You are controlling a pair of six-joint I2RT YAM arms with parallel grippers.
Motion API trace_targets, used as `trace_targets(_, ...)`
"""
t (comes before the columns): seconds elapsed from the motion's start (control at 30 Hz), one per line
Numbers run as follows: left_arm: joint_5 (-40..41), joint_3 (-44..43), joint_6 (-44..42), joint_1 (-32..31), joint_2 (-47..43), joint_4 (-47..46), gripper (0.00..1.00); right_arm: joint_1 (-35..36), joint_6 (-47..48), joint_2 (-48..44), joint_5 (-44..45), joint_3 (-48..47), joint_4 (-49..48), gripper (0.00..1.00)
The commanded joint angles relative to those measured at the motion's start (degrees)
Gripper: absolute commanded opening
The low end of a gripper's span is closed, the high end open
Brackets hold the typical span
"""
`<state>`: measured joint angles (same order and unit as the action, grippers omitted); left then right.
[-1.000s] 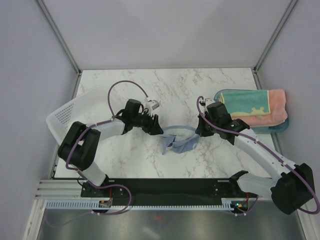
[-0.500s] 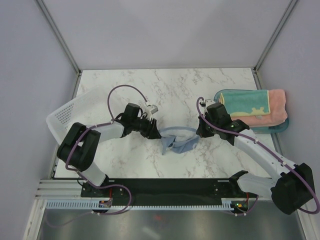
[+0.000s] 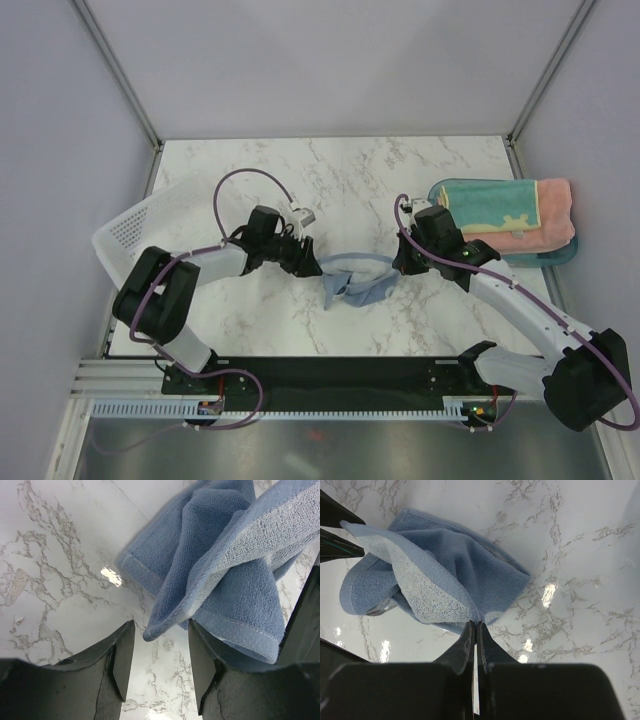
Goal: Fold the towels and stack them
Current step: Flatten out the crumpled towel
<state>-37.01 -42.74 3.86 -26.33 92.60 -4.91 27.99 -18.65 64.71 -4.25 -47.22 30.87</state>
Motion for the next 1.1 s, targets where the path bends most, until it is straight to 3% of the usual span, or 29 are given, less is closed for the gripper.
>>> trace_targets(0.0,0.19,-2.52,-1.13,0.14,-0.31,-2.13,0.55,-0.13,0.37,-1.16,-0.14,0.55,-0.46,0.0)
trace_targets(0.1,-0.25,-3.57,-1.22,0.14,0.74,-1.77,0.54,-0.13,0.37,-0.81,-0.23,0.46,-0.55,0.0)
trace_targets(0.2,-1.83,-4.19,-1.05,0.14,0.92,-1.77,0.46,-0.13,0.46,-0.55,-0.41,0.46,-0.64,0.0)
trace_targets(0.3,-3.76,-4.72,-0.17,0.14,0.92,-1.34,0.2,-0.13,0.46,-0.2,-0.32,0.38,-0.81,0.0)
trace_targets(0.33,-3.85,-5.15,-0.08,0.14,0.83,-0.46,0.05,-0.13,0.37,-0.02,-0.15,-0.15,-0.81,0.0)
trace_targets(0.37,-3.51,-5.59,0.44,0.14,0.57,0.59,0.02,-0.04,0.03,0.24,0.2,-0.85,-0.73,0.0)
trace_targets(0.5,0.27,-11.03,2.38,0.14,-2.76,5.42,0.02,-0.04,-2.26,2.26,3.8,-10.48,-0.02,0.0)
trace_targets(0.57,5.95,-14.54,2.65,-0.04,-4.96,11.38,0.02,-0.13,-2.26,3.93,5.2,-15.86,1.03,0.0)
trace_targets(0.73,17.66,-30.62,2.21,-0.22,-12.86,22.73,0.02,-0.13,2.64,6.92,9.42,-32.12,0.33,0.0)
trace_targets(0.87,18.21,-41.17,2.03,-0.3,-18.49,32.22,0.02,-0.13,5.46,3.69,9.09,-38.2,2.25,0.0)
trace_targets(1.0,15.75,-41.55,3.34,-0.48,-24.91,36.19,0.02,-0.13,6.52,-1.5,6.9,-39.54,8.32,0.0)
trace_targets(1.07,10.23,-39.45,5.44,-0.48,-27.81,36.46,0.02,-0.13,6.61,-5.36,4.35,-38.48,8.41,0.0)
